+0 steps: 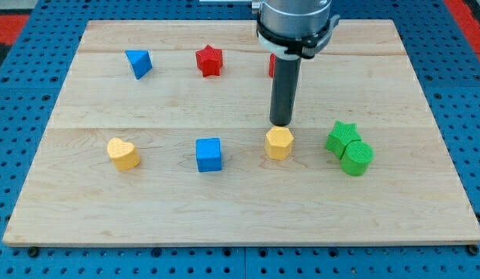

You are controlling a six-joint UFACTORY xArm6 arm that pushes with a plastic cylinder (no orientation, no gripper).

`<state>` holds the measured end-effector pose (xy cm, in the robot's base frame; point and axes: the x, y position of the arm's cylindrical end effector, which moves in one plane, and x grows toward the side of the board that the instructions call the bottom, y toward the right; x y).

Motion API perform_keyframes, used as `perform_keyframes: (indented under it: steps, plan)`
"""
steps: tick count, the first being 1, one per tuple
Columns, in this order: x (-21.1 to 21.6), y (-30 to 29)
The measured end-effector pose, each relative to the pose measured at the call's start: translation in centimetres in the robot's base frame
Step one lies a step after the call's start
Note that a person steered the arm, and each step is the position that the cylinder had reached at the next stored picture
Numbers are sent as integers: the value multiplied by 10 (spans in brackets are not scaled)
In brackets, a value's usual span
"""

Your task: Slide the yellow hexagon a bit left

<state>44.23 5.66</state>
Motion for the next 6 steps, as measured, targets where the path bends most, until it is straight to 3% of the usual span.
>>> perform_keyframes:
  steps: [5,6]
  plan:
    - [102,51]
    - [112,34]
